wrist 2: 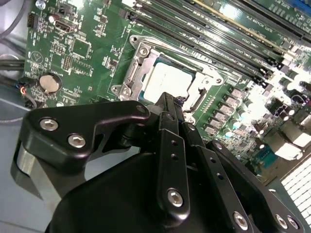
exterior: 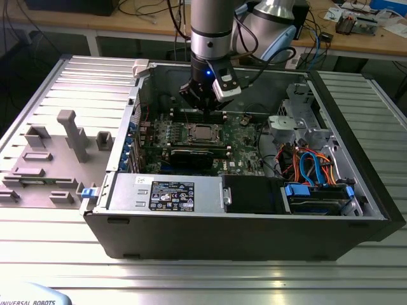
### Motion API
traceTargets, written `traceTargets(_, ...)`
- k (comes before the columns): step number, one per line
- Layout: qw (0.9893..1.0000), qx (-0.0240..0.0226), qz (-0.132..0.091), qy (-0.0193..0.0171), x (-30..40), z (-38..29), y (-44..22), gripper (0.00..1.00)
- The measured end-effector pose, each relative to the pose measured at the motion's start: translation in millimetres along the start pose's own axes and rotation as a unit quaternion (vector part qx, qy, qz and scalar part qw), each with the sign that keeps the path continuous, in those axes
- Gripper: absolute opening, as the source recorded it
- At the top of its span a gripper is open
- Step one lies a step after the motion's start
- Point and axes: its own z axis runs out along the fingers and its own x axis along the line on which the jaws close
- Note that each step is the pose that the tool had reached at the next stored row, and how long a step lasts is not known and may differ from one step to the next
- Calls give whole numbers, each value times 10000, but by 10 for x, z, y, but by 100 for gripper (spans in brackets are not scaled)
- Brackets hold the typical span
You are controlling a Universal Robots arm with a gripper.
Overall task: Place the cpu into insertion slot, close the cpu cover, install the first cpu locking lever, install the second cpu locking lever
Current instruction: 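Install the first cpu locking lever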
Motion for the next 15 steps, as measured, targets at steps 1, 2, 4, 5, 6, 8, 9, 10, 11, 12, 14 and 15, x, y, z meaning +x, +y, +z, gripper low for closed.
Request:
traceTargets(1, 10000, 0, -8, 0, 0, 0, 0, 11)
traceTargets(2, 10000, 0, -12, 0, 0, 0, 0, 11)
traceTargets(4, 10000, -1, -16, 0, 0, 0, 0, 11)
traceTargets(5, 10000, -1, -20, 0, 0, 0, 0, 11)
traceTargets(6, 10000, -1, -20, 0, 0, 0, 0, 11)
traceTargets(8, 10000, -1, -20, 0, 0, 0, 0, 11)
traceTargets(9, 10000, -1, -21, 0, 0, 0, 0, 11)
traceTargets(10, 10000, -1, -21, 1, 0, 0, 0, 11)
traceTargets(11, 10000, -1, -21, 0, 0, 0, 0, 11)
traceTargets(12, 10000, -1, -21, 0, 0, 0, 0, 11)
traceTargets(14, 10000, -1, -22, 0, 0, 0, 0, 11)
traceTargets(15, 10000, -1, -22, 0, 0, 0, 0, 11)
